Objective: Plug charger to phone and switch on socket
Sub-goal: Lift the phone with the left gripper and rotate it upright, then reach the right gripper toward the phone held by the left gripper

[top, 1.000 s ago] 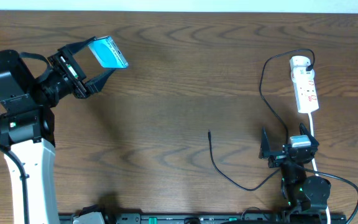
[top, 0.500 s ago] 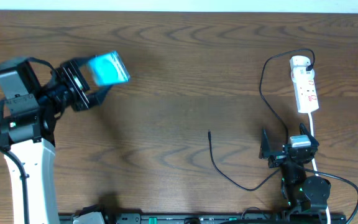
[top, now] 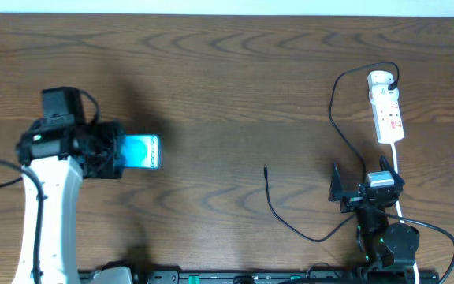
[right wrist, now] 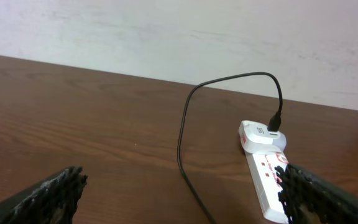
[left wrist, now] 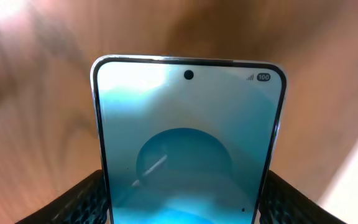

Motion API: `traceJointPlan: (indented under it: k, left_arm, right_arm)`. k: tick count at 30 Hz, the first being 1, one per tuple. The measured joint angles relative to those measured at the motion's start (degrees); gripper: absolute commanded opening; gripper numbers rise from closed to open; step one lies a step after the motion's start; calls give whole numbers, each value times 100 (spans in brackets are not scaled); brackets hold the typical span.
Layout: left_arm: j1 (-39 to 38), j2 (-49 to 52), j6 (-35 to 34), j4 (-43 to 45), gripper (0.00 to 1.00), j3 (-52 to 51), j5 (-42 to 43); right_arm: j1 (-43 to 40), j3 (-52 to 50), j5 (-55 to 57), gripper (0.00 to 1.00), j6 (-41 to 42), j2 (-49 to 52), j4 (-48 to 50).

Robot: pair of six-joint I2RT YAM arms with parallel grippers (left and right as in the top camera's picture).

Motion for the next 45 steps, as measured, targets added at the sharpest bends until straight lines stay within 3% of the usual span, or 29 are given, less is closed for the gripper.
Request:
traceJointPlan:
  k: [9,15,21,25,27,30,33,38,39,42,45]
  left_arm:
    - [-953,1084,267,-72,7,-28,-935]
    - [-1283,1858,280,24,7,-28,-984]
    - [-1333,1934,280,260,7,-28,-846]
    - [-1333,1934,280,286,7,-28,-726]
    - [-1333,1934,280,302,7,-28,-695]
    - [-1333,1934,280,402,7,-28,-612]
    - [-1333,1934,280,538,7,-28,-481]
    - [-1333,1934,280,599,7,-42,-398]
    - [-1333,1934,280,597,7,-46,-385]
    - [-1333,1939,280,614,7,-63,-348]
    - [-1333,1943,275,636,7,-70,-330]
  right_arm:
    - [0,0,0,99,0,0,0]
    - [0,0,140,99,-313,0,-9]
    - [0,0,251,99,-557,0,28]
    - [0,-2,223,99,-577,9,769]
    - [0,22,138,99,-260,7,1526]
    - [0,337,22,99,240,216,990]
    - [0,1126,-293,99,632,1233,267]
    - [-2,3585,-1349,99,883,4063,-1342]
    - [-2,4769,-2111,99,953,5311,-2138]
    - [2,6255,-3550,99,984,7058,-2841]
    - [11,7355,-5217,99,1102,8736,-2586]
